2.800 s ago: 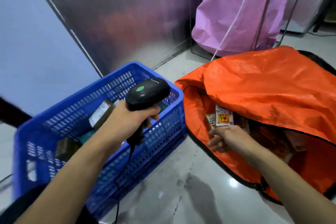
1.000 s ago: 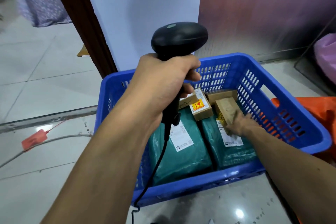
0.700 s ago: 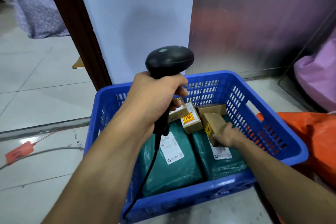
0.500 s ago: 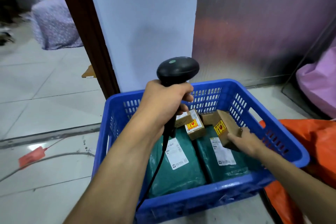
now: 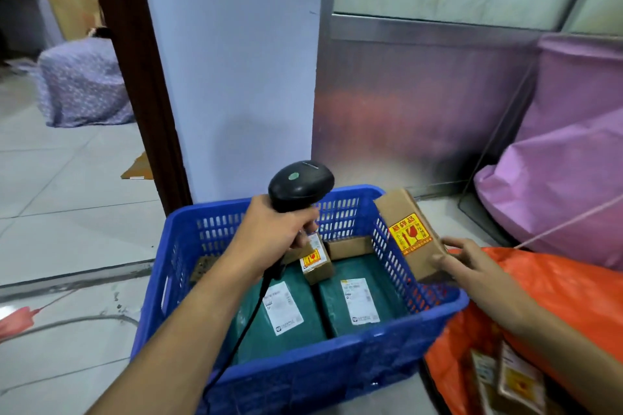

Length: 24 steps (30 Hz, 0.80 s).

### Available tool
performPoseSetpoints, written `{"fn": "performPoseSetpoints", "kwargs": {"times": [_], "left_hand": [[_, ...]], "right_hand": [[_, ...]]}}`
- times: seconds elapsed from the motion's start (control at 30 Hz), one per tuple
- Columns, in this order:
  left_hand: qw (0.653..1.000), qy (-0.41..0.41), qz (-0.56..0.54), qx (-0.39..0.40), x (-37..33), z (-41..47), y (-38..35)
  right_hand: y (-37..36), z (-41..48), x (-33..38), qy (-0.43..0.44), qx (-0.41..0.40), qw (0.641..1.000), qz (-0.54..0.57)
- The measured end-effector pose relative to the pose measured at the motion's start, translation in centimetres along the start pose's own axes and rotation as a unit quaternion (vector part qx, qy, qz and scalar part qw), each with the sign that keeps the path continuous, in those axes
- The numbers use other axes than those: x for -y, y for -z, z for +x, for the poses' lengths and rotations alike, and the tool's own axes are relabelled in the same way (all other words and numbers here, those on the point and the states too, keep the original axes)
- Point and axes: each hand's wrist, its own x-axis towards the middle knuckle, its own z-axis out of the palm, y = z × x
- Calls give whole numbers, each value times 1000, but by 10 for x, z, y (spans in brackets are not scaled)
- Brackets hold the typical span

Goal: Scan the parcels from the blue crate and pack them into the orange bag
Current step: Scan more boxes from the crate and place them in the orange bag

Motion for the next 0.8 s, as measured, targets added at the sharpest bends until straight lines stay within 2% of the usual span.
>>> {"fn": "performPoseSetpoints", "kwargs": {"times": [0.1, 0.27, 0.47, 0.7, 0.8], "left_hand": [[1000, 4, -4, 4, 3, -11, -2], [999, 9, -34, 11, 8, -37, -17], [997, 14, -60, 54, 14, -76, -49], [994, 56, -95, 27, 40, -125, -83], [994, 48, -87, 49, 39, -132, -92]], "right_hand": [[11, -29, 11, 1, -1, 998, 65], [26, -68, 18, -7, -46, 988, 145], [31, -106, 0, -63, -97, 963, 244], [30, -125, -17, -62, -107, 964, 234], [31, -131, -14, -67, -103, 964, 236]]}}
